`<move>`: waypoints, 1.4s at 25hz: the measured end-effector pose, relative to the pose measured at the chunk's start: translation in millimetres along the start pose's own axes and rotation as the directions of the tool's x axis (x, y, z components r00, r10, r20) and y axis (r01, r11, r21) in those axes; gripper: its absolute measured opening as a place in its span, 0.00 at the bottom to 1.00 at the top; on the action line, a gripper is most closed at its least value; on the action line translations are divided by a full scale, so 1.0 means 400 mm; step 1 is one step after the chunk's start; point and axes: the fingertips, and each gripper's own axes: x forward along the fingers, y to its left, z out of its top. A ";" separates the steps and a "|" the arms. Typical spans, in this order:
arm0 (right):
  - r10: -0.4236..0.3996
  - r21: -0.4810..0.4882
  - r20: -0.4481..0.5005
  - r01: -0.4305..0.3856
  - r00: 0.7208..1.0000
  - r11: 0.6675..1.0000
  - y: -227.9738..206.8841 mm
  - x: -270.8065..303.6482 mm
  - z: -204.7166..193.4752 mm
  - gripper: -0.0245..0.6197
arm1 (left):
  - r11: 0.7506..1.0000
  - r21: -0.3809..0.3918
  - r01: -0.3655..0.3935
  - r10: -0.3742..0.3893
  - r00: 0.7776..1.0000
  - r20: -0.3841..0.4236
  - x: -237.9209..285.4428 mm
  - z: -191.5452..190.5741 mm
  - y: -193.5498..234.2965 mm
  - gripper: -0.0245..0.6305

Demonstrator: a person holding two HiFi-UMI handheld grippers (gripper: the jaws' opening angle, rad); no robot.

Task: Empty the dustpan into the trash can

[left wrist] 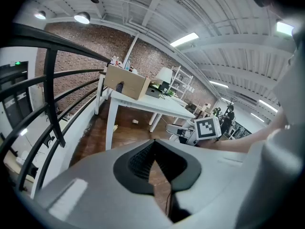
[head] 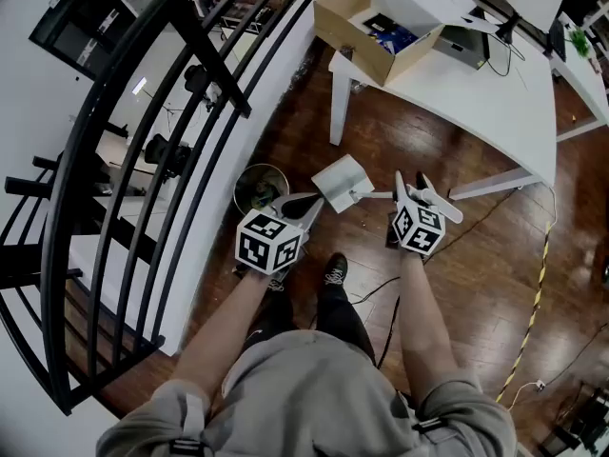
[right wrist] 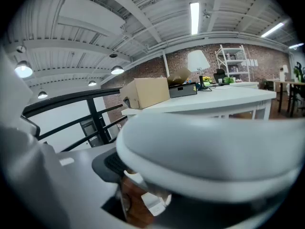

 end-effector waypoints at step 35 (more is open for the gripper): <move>0.616 -0.172 0.049 -0.601 0.786 0.781 0.885 -0.297 0.338 0.04 | 0.990 0.079 -0.118 0.081 0.927 0.366 -0.534 0.230 0.102 0.04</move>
